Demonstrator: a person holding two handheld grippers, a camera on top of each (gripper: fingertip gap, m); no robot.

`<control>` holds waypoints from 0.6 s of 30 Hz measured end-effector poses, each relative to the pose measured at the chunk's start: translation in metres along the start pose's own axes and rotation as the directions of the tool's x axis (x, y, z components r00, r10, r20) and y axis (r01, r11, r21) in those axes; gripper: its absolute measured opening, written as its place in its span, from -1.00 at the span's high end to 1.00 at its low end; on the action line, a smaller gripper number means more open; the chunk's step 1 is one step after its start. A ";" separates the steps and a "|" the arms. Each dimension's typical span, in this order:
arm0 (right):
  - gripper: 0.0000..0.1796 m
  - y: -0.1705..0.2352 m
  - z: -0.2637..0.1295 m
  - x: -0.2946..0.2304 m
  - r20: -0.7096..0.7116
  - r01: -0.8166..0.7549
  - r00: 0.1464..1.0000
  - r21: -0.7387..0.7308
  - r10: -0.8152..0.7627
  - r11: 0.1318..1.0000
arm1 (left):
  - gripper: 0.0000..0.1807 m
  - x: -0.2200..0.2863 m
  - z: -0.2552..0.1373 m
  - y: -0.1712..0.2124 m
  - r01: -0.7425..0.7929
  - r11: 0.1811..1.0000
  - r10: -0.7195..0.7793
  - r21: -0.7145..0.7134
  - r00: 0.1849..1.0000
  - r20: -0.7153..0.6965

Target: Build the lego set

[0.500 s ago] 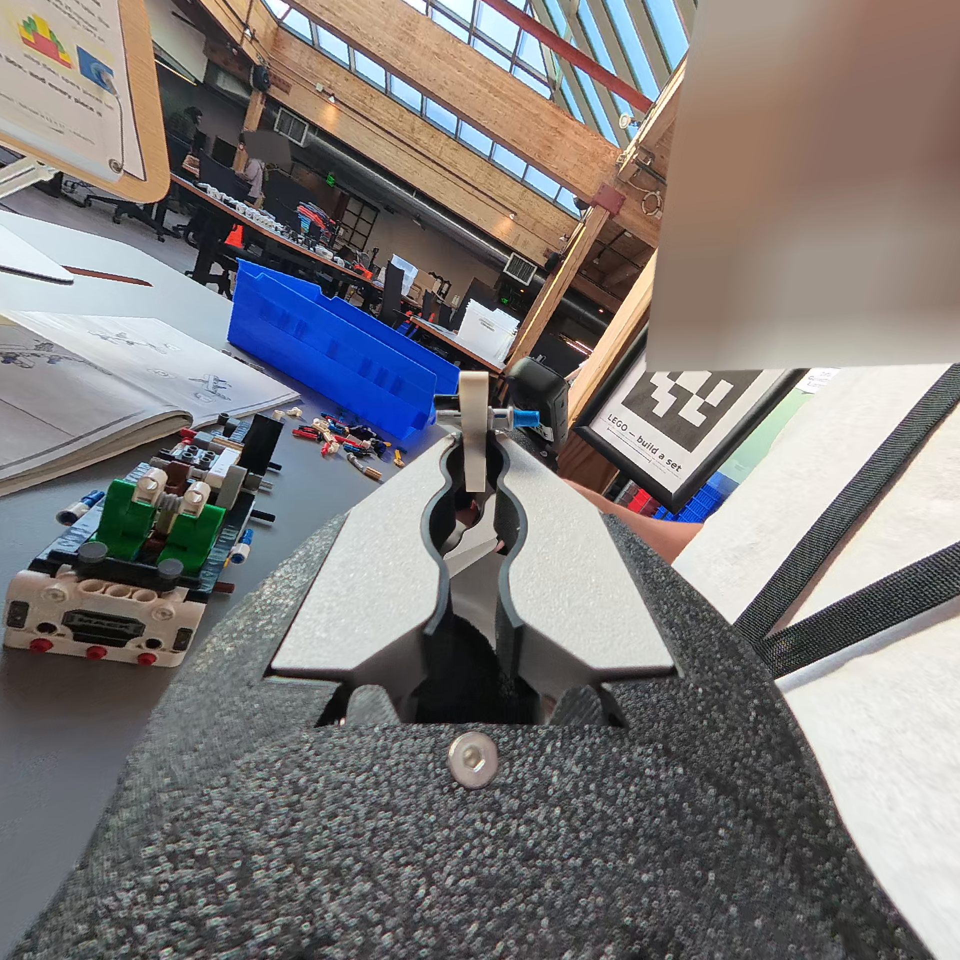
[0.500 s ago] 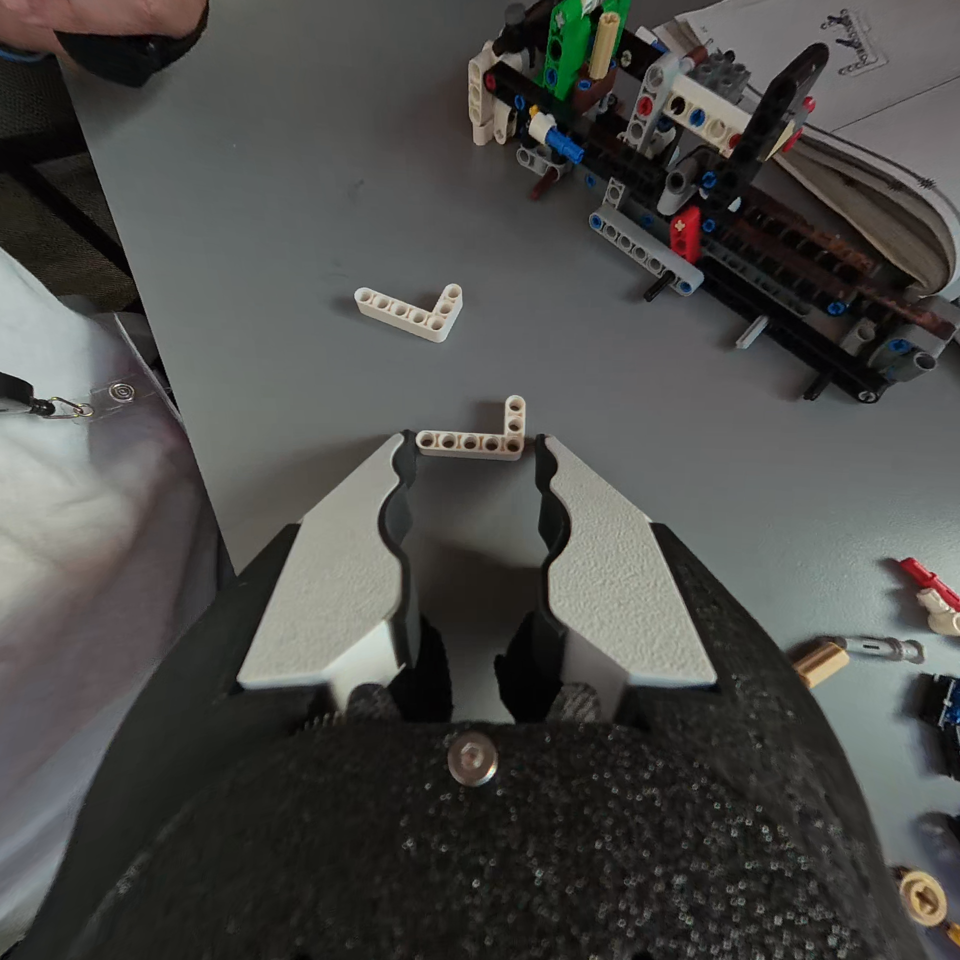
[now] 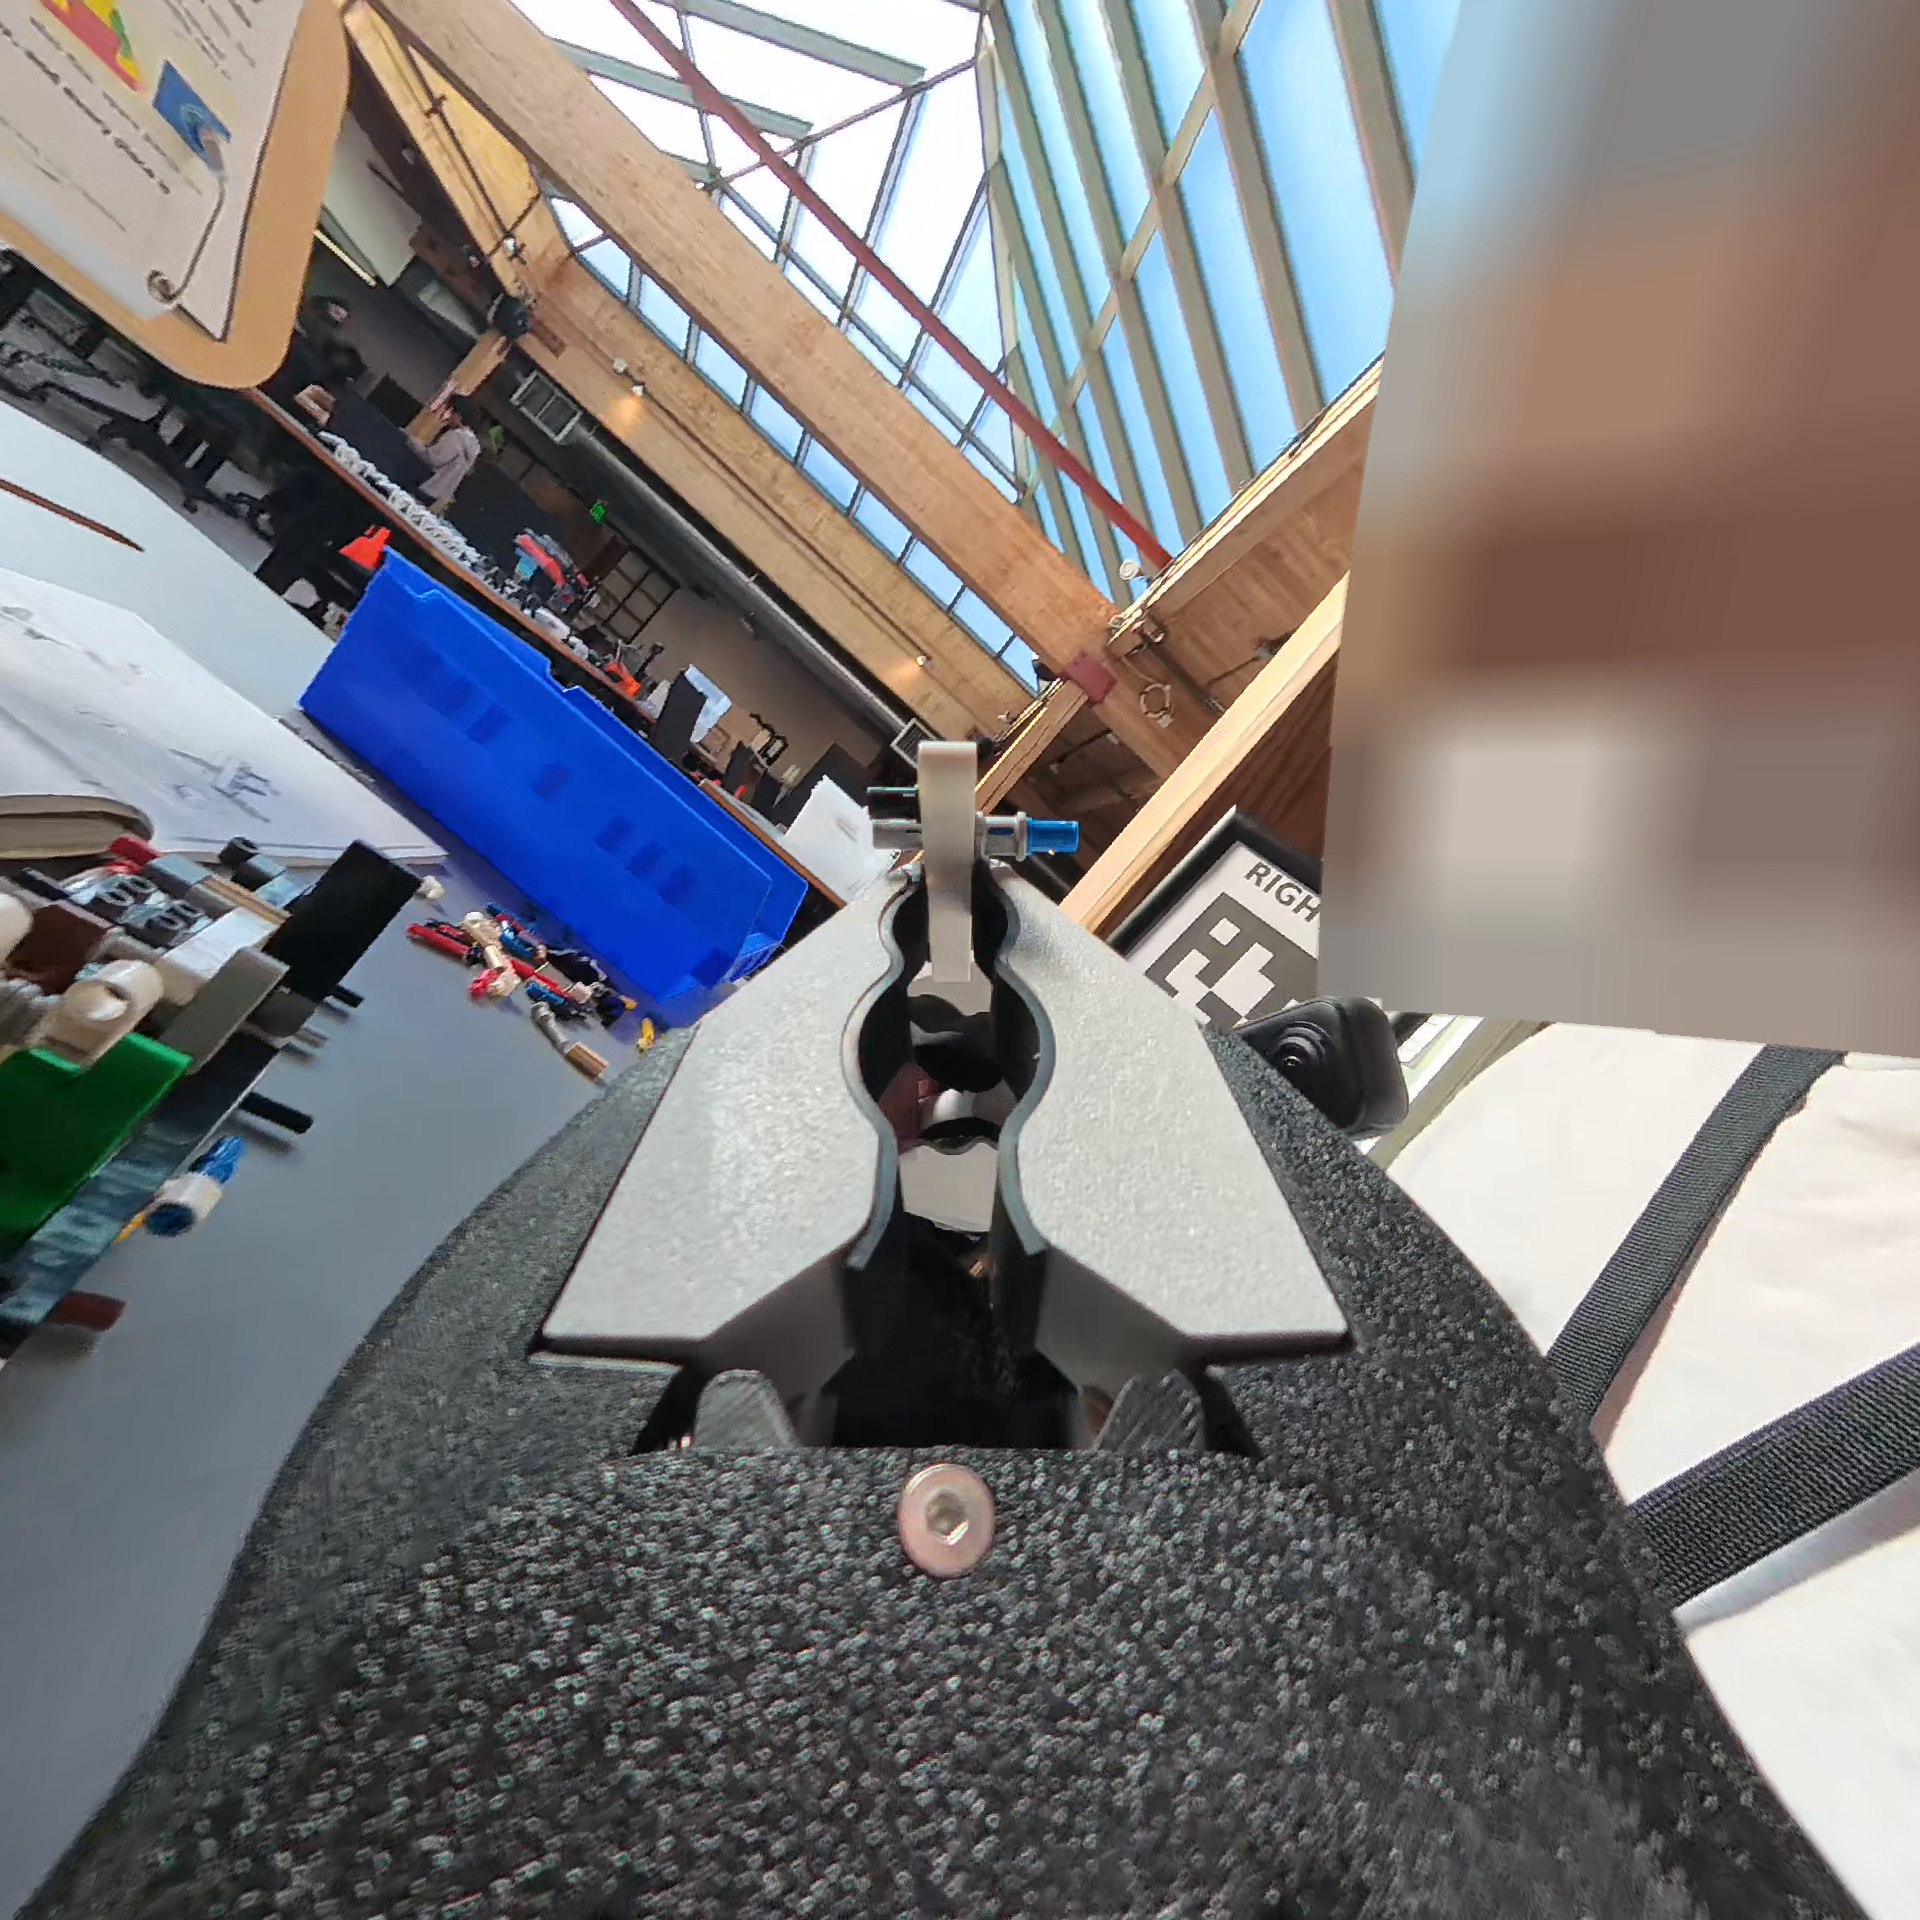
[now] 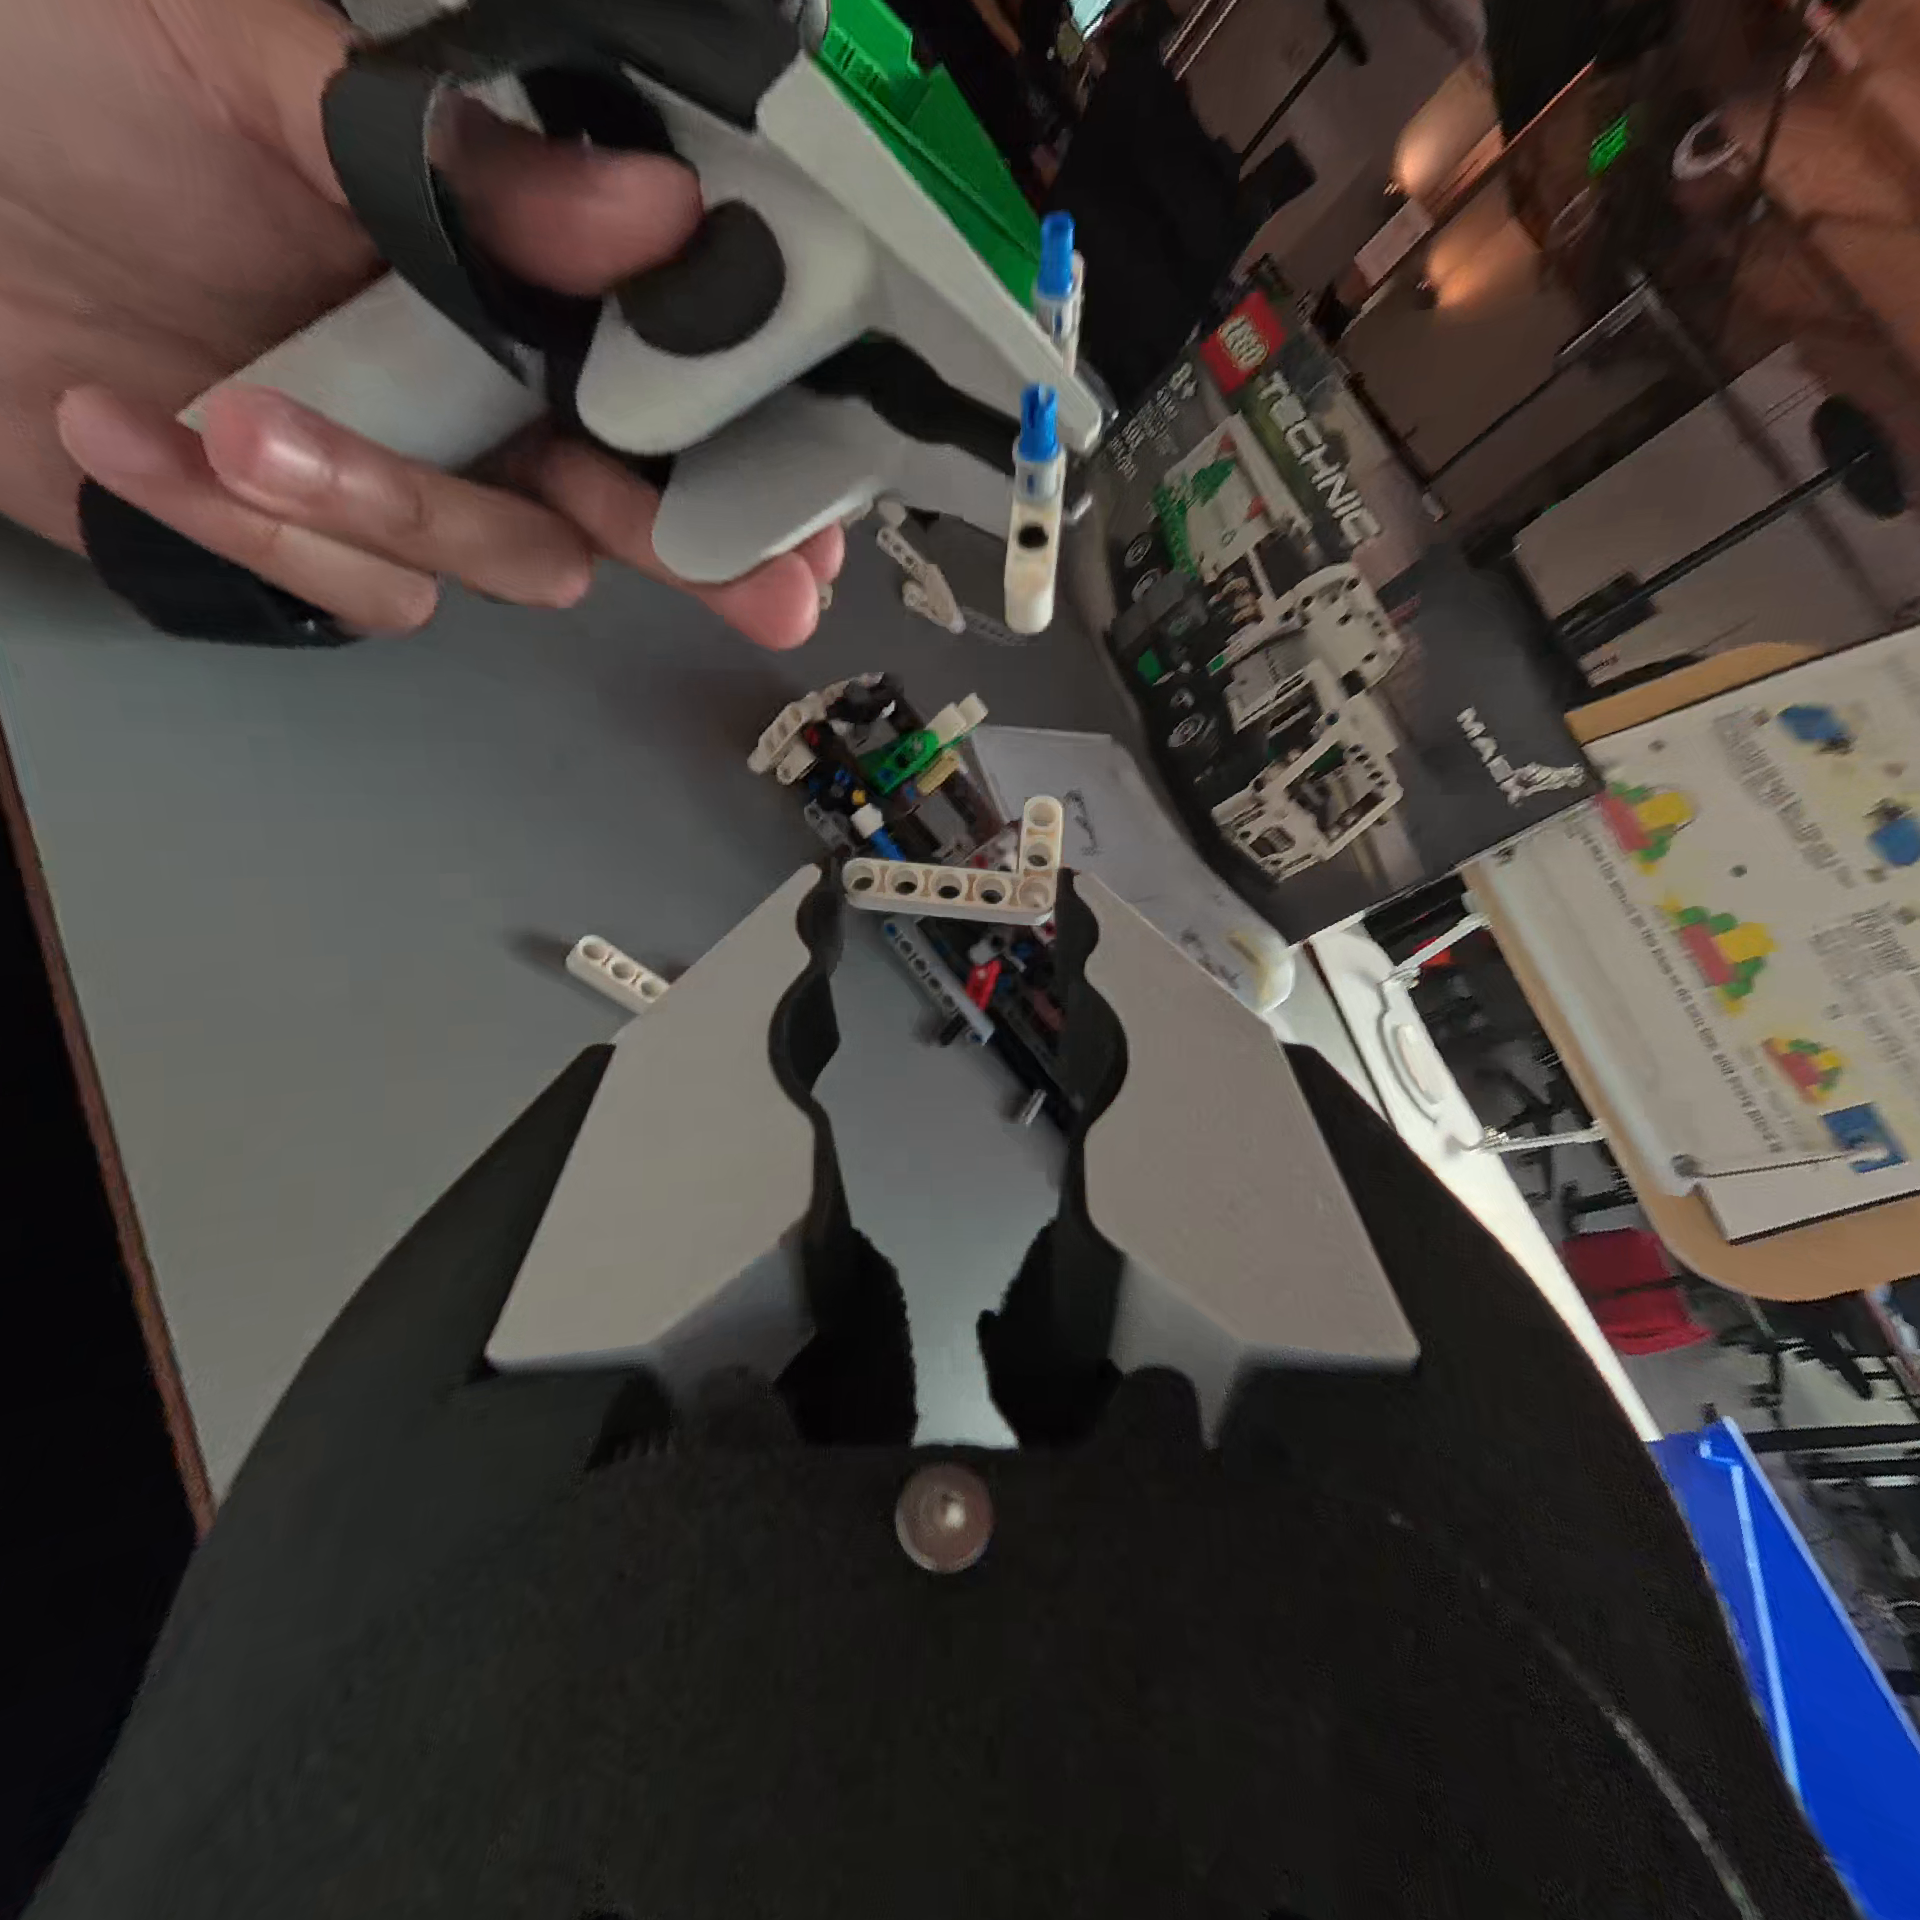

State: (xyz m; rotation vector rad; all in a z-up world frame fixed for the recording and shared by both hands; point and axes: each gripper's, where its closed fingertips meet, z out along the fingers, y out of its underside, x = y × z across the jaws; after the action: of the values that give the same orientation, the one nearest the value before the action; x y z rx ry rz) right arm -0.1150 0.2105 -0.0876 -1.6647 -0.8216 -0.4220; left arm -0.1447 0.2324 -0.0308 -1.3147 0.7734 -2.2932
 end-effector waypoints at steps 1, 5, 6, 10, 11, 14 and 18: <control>0.57 -0.010 0.000 0.005 -0.038 0.031 0.999 0.029 -0.029 0.999 | 0.95 0.004 0.002 0.000 -0.014 1.000 0.015 0.009 1.000 -0.025; 0.57 -0.031 -0.001 0.006 -0.080 0.095 0.993 0.099 -0.087 0.991 | 0.95 0.012 0.008 0.003 -0.061 0.998 0.060 -0.007 0.996 -0.072; 0.57 -0.034 -0.002 0.007 -0.096 0.107 0.991 0.112 -0.096 0.988 | 0.95 0.013 0.009 0.003 -0.061 0.998 0.060 -0.004 0.995 -0.073; 0.57 -0.034 -0.002 0.011 -0.120 0.103 0.989 0.107 -0.090 0.989 | 0.95 0.013 0.011 0.003 -0.050 0.999 0.049 -0.003 0.995 -0.086; 0.57 -0.033 -0.001 0.010 -0.119 0.109 0.988 0.104 -0.096 0.989 | 0.95 0.014 0.011 0.003 -0.040 0.999 0.040 -0.001 0.995 -0.092; 0.57 -0.036 -0.001 0.008 -0.120 0.125 0.986 0.105 -0.112 0.987 | 0.95 0.013 0.013 0.004 -0.048 0.999 0.048 0.000 0.995 -0.090; 0.57 -0.036 0.000 0.011 -0.129 0.108 0.987 0.117 -0.093 0.987 | 0.95 0.013 0.014 0.003 -0.056 0.998 0.056 0.001 0.994 -0.092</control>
State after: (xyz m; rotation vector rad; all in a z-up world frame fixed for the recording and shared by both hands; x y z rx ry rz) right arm -0.1336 0.2166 -0.0551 -1.4720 -0.8261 -0.5282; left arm -0.1387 0.2194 -0.0184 -1.1806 0.8311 -2.3225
